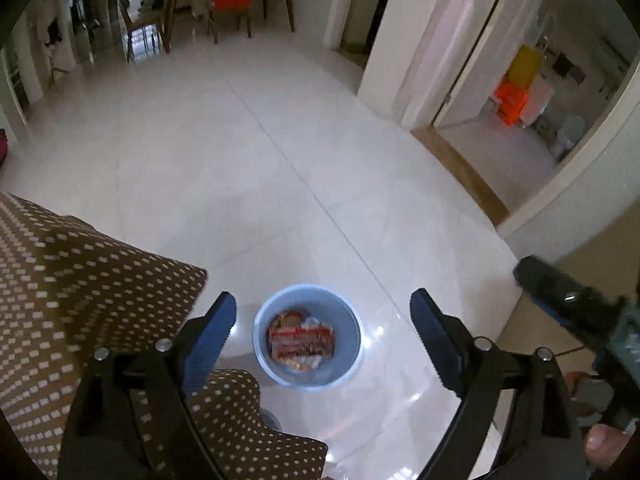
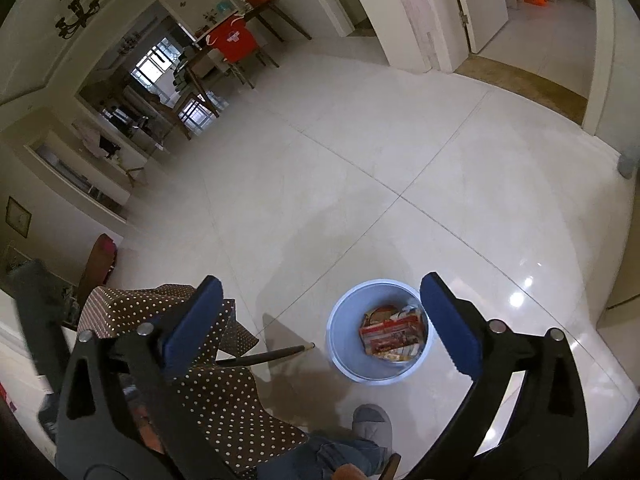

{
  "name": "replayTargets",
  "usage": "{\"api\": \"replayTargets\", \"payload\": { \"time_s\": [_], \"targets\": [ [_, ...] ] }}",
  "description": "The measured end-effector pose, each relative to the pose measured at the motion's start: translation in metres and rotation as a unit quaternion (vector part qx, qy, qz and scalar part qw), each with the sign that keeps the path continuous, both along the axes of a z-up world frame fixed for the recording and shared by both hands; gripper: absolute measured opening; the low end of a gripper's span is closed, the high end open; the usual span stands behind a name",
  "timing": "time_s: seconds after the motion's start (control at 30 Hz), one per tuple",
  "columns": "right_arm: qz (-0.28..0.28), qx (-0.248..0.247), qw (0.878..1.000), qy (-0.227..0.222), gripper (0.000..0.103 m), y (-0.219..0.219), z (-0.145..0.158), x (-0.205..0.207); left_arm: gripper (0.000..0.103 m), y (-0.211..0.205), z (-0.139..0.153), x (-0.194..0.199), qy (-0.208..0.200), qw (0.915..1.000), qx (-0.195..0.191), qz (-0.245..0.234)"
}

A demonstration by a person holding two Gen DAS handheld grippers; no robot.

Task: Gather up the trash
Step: 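Carry both items over the blue bin and open both tools, then move both tools back over the remaining trash on the table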

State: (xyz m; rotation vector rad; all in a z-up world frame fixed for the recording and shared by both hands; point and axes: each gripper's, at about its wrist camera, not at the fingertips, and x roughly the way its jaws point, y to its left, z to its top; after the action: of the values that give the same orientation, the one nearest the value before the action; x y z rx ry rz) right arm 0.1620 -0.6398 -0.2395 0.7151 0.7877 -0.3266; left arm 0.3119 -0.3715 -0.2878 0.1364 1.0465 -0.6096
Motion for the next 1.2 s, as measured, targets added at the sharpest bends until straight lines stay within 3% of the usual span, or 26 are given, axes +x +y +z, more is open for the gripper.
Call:
{"api": "replayTargets", "payload": {
  "time_s": [0.5,0.83,1.2],
  "targets": [
    [0.03,-0.053,0.998,-0.024,0.097,0.074,0.061,-0.011,0.091,0.075,0.104,-0.05,-0.099,0.9935,-0.047,0.031],
    [0.078,-0.079,0.993,-0.048,0.097,0.142,0.1,-0.002,0.091,0.161,0.141,-0.077,-0.14,0.9849,-0.063,0.08],
    [0.16,-0.103,0.98,-0.064,0.097,0.236,0.123,0.021,0.091,0.26,0.159,-0.099,-0.166,0.9716,-0.077,0.15]
  ]
}}
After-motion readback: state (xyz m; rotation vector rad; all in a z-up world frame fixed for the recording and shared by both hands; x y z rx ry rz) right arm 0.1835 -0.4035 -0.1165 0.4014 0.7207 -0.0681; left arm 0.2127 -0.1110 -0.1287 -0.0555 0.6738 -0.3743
